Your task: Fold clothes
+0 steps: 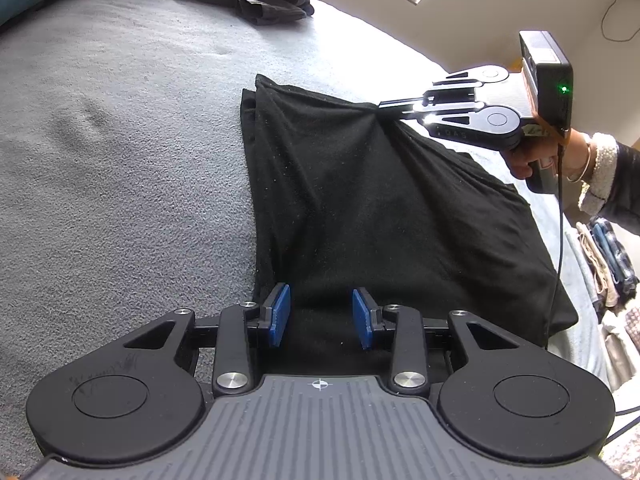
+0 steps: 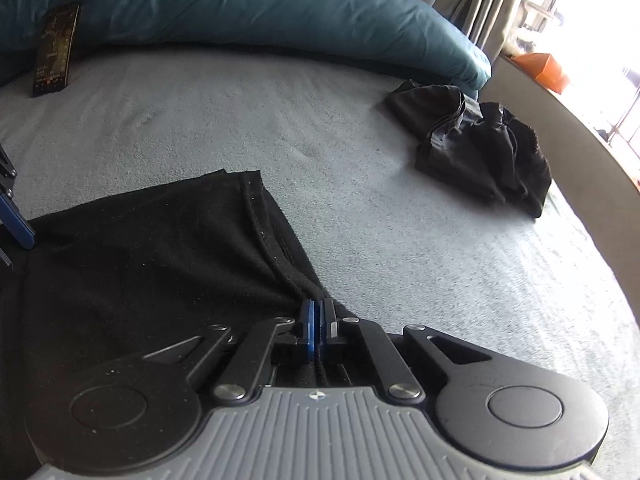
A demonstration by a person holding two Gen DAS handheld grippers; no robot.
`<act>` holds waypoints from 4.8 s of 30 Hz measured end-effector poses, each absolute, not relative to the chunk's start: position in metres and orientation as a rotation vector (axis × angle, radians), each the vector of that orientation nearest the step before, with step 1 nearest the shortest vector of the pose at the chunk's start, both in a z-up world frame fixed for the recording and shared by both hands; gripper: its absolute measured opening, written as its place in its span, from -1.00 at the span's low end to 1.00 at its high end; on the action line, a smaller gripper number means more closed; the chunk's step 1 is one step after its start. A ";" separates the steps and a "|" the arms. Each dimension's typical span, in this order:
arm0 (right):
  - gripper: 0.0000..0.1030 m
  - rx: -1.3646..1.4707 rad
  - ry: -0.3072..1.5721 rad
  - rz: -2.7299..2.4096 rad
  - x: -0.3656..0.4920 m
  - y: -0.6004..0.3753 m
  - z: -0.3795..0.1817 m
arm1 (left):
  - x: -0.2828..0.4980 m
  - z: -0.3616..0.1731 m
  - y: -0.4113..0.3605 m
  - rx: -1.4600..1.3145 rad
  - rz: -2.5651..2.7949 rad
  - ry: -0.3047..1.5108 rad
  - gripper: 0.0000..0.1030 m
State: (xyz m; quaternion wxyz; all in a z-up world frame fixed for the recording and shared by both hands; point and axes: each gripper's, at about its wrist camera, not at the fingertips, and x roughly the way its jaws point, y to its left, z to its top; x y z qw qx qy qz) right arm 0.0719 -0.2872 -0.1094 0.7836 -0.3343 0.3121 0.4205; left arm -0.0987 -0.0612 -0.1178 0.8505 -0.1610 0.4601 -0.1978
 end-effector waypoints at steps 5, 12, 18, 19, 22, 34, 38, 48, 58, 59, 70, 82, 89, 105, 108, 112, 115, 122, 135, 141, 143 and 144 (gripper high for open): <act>-0.97 -0.761 0.646 0.869 0.070 -0.285 -0.117 | -0.101 -0.117 -0.060 -0.336 -0.418 0.968 -0.33; -0.78 -0.757 0.671 0.843 0.072 -0.285 -0.123 | -0.101 -0.117 -0.060 -0.341 -0.422 0.968 -0.33; -0.56 -0.636 0.635 0.871 0.080 -0.294 -0.096 | -0.102 -0.118 -0.060 -0.354 -0.424 0.968 -0.33; -0.56 -0.622 0.641 0.887 0.082 -0.290 -0.096 | -0.102 -0.118 -0.060 -0.354 -0.425 0.968 -0.34; -0.57 -0.611 0.652 0.949 0.082 -0.275 -0.101 | -0.103 -0.118 -0.059 -0.356 -0.427 0.969 -0.33; -0.84 -0.566 0.636 0.826 0.107 -0.233 -0.127 | -0.107 -0.121 -0.056 -0.379 -0.421 0.966 -0.33; -0.82 -0.346 0.698 0.790 0.124 -0.279 -0.093 | -0.108 -0.123 -0.052 -0.401 -0.425 0.961 -0.33; -0.78 -0.321 0.887 0.735 0.099 -0.386 -0.087 | -0.103 -0.126 -0.047 -0.429 -0.443 0.972 -0.33; -0.76 -0.457 0.896 0.826 0.089 -0.389 -0.106 | -0.101 -0.124 -0.053 -0.403 -0.417 0.983 -0.33; -0.75 -0.465 0.902 0.832 0.090 -0.388 -0.107 | -0.100 -0.125 -0.054 -0.401 -0.416 0.984 -0.33; -0.85 -0.514 0.933 0.868 0.092 -0.387 -0.118 | -0.101 -0.125 -0.054 -0.398 -0.417 0.985 -0.33; -1.00 -0.625 0.798 0.737 0.085 -0.379 -0.120 | -0.104 -0.124 -0.055 -0.390 -0.412 0.977 -0.33; -0.87 -0.363 0.832 0.624 0.106 -0.416 -0.102 | -0.106 -0.124 -0.054 -0.389 -0.413 0.974 -0.33; -0.80 -0.537 0.940 0.716 0.073 -0.467 -0.107 | -0.105 -0.122 -0.056 -0.370 -0.406 0.987 -0.33; -0.64 -0.592 0.915 0.756 0.068 -0.461 -0.108 | -0.105 -0.121 -0.058 -0.361 -0.401 0.990 -0.33; -0.57 -0.667 0.908 0.787 0.067 -0.456 -0.113 | -0.104 -0.120 -0.059 -0.349 -0.399 0.993 -0.33; -0.57 -0.694 0.912 0.790 0.069 -0.454 -0.117 | -0.105 -0.121 -0.060 -0.347 -0.399 0.994 -0.33; -0.57 -0.687 0.929 0.779 0.075 -0.453 -0.123 | -0.105 -0.121 -0.061 -0.346 -0.396 0.989 -0.33; -0.98 -0.703 0.826 0.699 0.059 -0.452 -0.109 | -0.107 -0.122 -0.060 -0.354 -0.395 0.987 -0.33; -0.94 -0.768 0.792 0.626 0.060 -0.446 -0.127 | -0.108 -0.121 -0.061 -0.349 -0.390 0.985 -0.33; -0.75 -0.733 0.785 0.589 0.062 -0.448 -0.132 | -0.109 -0.121 -0.061 -0.348 -0.390 0.984 -0.33; -0.52 -0.689 0.785 0.568 0.064 -0.452 -0.131 | -0.109 -0.121 -0.061 -0.349 -0.389 0.983 -0.33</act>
